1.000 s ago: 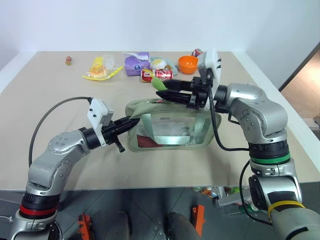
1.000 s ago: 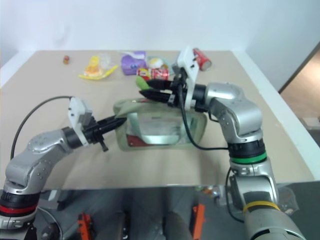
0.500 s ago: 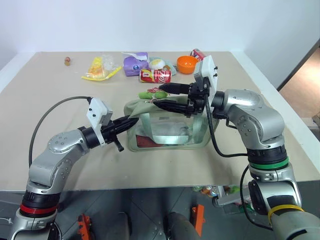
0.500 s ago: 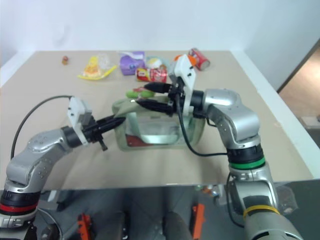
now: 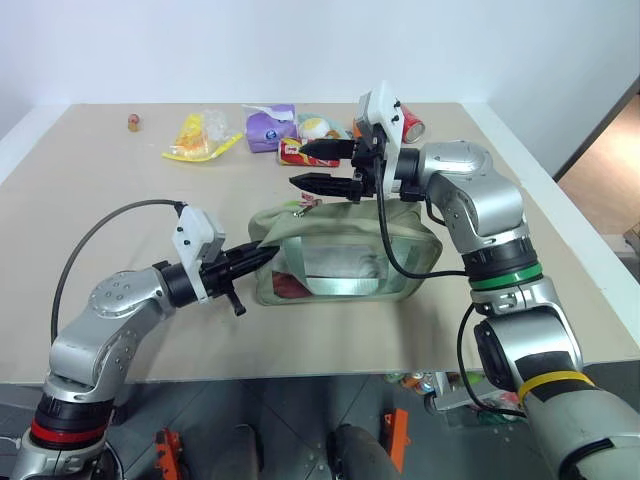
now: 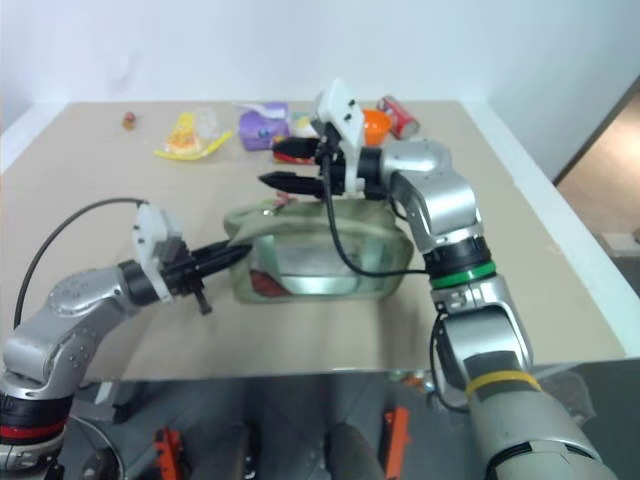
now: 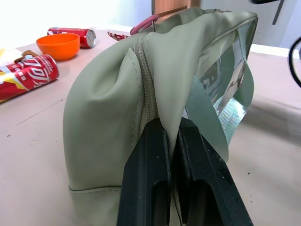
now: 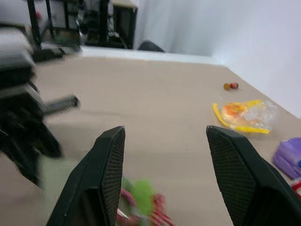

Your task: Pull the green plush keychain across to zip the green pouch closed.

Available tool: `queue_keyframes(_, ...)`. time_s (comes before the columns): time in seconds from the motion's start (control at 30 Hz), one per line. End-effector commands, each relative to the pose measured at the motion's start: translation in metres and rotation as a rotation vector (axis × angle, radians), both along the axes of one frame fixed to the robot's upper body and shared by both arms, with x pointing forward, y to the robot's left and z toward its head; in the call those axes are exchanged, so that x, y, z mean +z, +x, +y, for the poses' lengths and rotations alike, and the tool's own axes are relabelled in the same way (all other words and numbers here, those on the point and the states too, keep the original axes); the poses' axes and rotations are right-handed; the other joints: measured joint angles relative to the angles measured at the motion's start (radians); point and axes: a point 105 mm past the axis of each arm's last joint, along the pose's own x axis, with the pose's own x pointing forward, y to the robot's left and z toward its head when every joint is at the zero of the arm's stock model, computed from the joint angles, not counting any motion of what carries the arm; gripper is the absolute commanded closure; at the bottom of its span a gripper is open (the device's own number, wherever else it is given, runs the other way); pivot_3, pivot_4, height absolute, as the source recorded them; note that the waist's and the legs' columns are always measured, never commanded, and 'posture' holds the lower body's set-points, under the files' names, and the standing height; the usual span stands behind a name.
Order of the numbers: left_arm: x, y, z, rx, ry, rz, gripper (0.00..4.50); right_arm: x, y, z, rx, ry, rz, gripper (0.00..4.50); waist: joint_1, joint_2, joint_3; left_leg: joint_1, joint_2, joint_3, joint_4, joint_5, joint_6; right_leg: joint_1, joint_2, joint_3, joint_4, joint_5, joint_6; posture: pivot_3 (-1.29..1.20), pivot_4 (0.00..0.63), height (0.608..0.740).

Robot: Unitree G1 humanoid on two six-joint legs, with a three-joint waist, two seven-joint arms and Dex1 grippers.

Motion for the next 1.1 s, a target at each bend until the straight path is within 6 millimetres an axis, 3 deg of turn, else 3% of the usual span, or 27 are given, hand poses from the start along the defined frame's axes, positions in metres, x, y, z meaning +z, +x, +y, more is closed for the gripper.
queue_keyframes(0.03,-0.022,-0.009,-0.002,-0.03,0.044,0.104,4.5,0.011,0.007,-0.009,0.002,-0.049,-0.088,1.69,0.001,0.0,0.0,0.0,0.0,0.0,0.0,0.0,0.0,0.0,0.0,0.0,0.0,0.0,-0.001,0.0,0.15,0.74)
queue_keyframes(0.2,-0.025,-0.014,0.003,-0.023,0.055,0.119,4.5,0.009,0.009,-0.027,0.03,-0.141,-0.11,1.69,0.001,0.0,0.0,0.0,0.0,0.0,0.0,0.0,0.0,0.0,0.0,0.0,0.0,0.0,-0.001,0.0,0.15,0.74)
queue_keyframes(0.4,-0.023,-0.01,0.008,0.002,0.065,0.112,4.5,0.0,-0.01,-0.035,0.145,-0.223,-0.078,1.69,0.0,0.001,0.0,0.001,0.0,0.0,0.0,0.0,0.0,0.0,0.0,0.0,0.0,0.0,-0.001,0.0,0.15,0.74)
queue_keyframes(0.6,-0.016,-0.005,0.008,-0.002,0.066,0.086,4.5,-0.014,-0.027,-0.025,0.226,-0.241,-0.057,1.69,0.0,0.001,0.0,0.001,0.001,-0.001,0.0,0.0,0.0,0.001,0.001,-0.001,0.0,0.0,0.0,0.0,0.15,0.74)
queue_keyframes(0.77,-0.01,-0.003,0.005,-0.009,0.054,0.069,4.5,-0.03,-0.029,-0.02,0.234,-0.257,-0.037,1.69,0.0,0.001,0.0,0.001,0.001,-0.001,0.0,0.0,0.0,0.001,0.001,-0.001,0.0,0.0,0.0,0.0,0.15,0.74)
queue_keyframes(1.1,-0.007,-0.002,0.0,-0.013,0.043,0.056,4.5,-0.04,-0.024,-0.01,0.227,-0.25,-0.031,1.69,0.0,0.001,0.0,0.001,0.0,-0.001,0.0,0.0,0.0,0.001,0.001,-0.001,0.0,0.0,0.0,0.0,0.15,0.74)
